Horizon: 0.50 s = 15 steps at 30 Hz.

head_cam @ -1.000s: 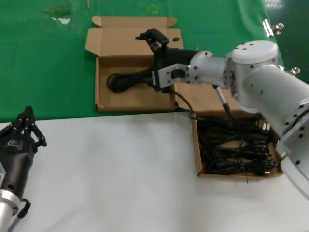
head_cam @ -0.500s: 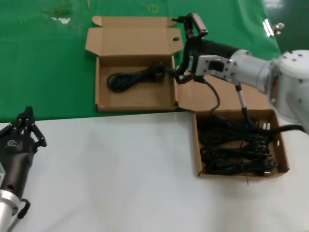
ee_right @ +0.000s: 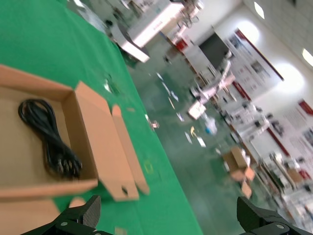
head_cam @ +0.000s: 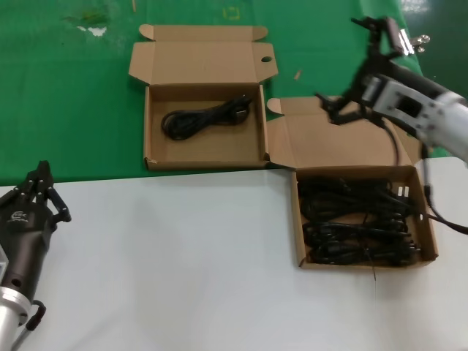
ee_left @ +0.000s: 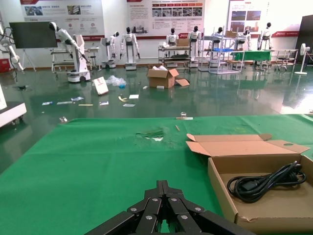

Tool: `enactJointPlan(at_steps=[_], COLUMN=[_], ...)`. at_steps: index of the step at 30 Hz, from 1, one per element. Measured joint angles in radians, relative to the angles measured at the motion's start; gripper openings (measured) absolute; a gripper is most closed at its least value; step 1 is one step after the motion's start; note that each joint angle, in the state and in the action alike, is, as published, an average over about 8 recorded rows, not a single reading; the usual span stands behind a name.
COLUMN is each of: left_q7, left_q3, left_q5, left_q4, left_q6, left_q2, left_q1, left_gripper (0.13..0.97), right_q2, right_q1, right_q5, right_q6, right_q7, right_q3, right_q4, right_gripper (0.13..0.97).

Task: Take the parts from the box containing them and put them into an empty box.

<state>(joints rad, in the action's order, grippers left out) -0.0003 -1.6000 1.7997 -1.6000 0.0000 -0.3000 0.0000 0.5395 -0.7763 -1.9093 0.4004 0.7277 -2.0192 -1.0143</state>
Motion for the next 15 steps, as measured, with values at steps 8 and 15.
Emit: enactJointPlan(at_steps=[8,15], left_q7=[0.000,0.000], left_q3=[0.000,0.000], left_q5=[0.000,0.000], left_q4=[0.000,0.000], left_q6=[0.000,0.000], left_q2=[0.000,0.000], left_q1=[0.000,0.000], left_gripper=[0.140,0.140], right_q2=[0.091,0.100], right_q1=[0.154,0.261], right_q5=[0.053,0.067], right_q6=[-0.042,-0.049], right_q7=[-0.152,-0.199], right_q3=[0.109,0.204], right_q4=[-0.127,-0.153], right_gripper=[0.966,0.966])
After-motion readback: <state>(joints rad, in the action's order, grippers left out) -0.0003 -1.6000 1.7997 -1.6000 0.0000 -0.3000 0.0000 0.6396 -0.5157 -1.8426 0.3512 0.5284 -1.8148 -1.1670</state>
